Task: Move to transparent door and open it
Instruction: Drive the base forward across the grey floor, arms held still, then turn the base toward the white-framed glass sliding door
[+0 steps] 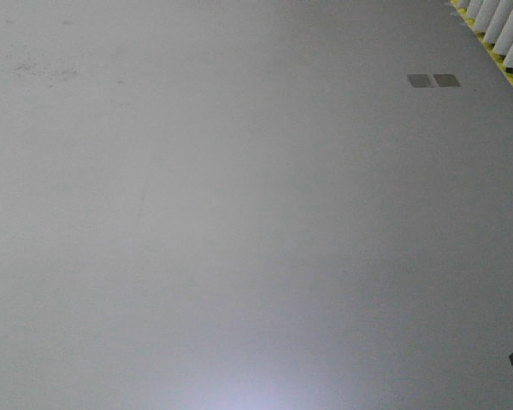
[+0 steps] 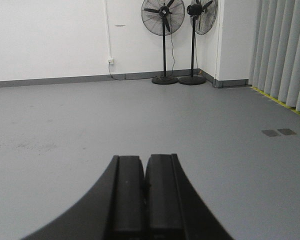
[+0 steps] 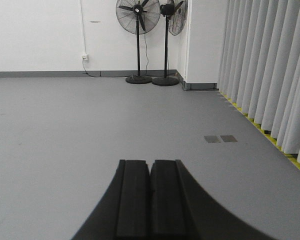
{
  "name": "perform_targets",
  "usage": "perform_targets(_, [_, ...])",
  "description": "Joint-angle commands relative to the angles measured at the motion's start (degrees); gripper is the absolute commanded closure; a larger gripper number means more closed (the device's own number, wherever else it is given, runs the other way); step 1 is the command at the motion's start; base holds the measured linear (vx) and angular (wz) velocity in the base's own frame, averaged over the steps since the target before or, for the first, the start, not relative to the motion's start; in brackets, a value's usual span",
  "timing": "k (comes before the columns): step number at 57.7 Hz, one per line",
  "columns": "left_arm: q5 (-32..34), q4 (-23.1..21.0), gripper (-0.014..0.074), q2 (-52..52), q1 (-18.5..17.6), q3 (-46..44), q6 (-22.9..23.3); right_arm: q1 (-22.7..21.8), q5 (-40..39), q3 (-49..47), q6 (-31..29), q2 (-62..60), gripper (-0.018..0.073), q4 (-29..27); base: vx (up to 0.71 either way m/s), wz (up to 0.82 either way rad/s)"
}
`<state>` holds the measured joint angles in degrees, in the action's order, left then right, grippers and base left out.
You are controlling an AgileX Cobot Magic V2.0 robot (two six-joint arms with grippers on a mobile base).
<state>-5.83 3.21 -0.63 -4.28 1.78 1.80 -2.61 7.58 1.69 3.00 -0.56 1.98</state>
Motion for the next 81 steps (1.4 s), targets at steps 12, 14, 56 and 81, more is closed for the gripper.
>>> perform_targets(12, [4.8, -0.5, 0.0603, -0.8, -0.3, 0.9, 0.0, -0.2, -4.9, 0.2, -0.5, -0.9, 0.0565, 0.3, 0.33, 0.01])
perform_targets(14, [4.8, -0.5, 0.0603, -0.8, -0.3, 0.9, 0.0, -0.2, -4.9, 0.2, -0.5, -0.9, 0.0565, 0.3, 0.35, 0.03])
perform_targets(56, [4.8, -0.5, 0.0603, -0.8, -0.3, 0.9, 0.0, -0.2, -4.9, 0.2, -0.5, -0.9, 0.0565, 0.3, 0.41, 0.11])
perform_targets(81, [4.8, -0.5, 0.0603, -0.8, -0.3, 0.9, 0.0, -0.2, -4.9, 0.2, -0.5, -0.9, 0.0565, 0.3, 0.43, 0.12])
